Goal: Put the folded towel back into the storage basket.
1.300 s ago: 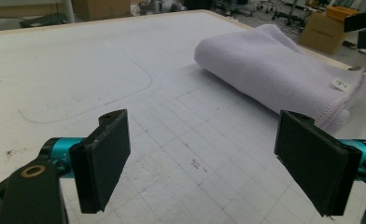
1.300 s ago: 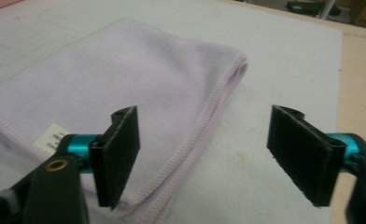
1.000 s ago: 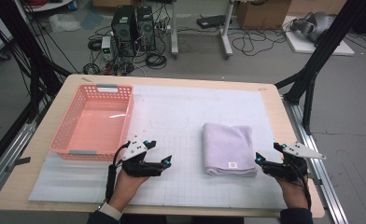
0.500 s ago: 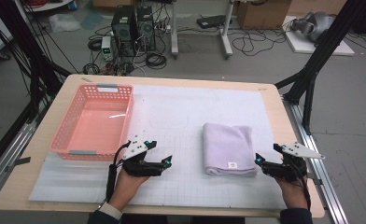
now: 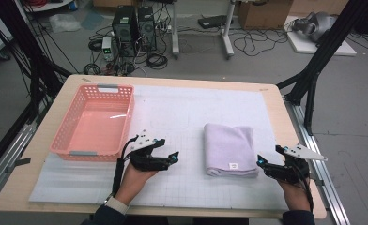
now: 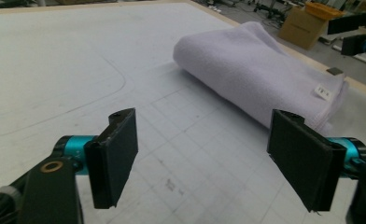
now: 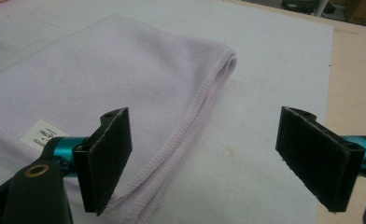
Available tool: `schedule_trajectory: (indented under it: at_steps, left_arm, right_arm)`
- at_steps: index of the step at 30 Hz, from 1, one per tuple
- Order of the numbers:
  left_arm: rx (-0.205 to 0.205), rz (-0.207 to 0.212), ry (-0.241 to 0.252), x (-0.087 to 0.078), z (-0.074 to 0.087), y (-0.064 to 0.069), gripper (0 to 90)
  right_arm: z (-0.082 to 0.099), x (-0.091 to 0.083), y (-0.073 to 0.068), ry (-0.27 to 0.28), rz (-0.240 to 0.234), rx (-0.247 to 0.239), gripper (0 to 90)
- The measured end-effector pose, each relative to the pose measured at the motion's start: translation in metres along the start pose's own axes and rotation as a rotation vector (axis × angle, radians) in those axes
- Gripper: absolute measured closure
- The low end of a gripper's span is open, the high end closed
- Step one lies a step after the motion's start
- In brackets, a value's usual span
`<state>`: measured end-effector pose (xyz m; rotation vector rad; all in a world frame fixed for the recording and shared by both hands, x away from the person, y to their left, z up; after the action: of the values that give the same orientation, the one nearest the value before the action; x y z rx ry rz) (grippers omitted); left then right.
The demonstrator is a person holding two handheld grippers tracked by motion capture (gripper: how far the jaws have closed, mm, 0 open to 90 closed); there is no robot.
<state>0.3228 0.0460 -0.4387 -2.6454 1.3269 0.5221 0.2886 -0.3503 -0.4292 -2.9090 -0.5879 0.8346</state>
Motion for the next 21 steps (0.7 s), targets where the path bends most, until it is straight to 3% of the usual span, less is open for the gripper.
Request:
schedule_trajectory:
  at_steps: [13, 17, 21]
  left_arm:
    - [-0.009, 0.055, -0.032, 0.048, -0.028, 0.015, 25.4]
    - [-0.038, 0.076, -0.099, 0.078, -0.026, 0.019, 26.1]
    - [-0.089, 0.110, -0.128, 0.099, -0.024, 0.024, 28.8]
  right_arm:
    - [0.000, 0.000, -0.001, 0.000, -0.005, -0.004, 17.0]
    - [0.000, 0.001, -0.002, -0.004, -0.010, -0.004, 17.1]
    - [0.000, 0.002, -0.002, -0.004, -0.011, -0.006, 17.0]
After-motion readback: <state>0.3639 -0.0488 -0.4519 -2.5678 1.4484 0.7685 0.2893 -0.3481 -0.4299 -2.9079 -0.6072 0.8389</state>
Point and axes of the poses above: each handheld gripper's, and its own axes: x roughly forward along the jaws, z roughly out of its underside, y roughly to its right, the point moved 4 cm from there along x, roughly forward along the jaws, and after that the axes turned 11 degrees about x, right-handed, at the moved point
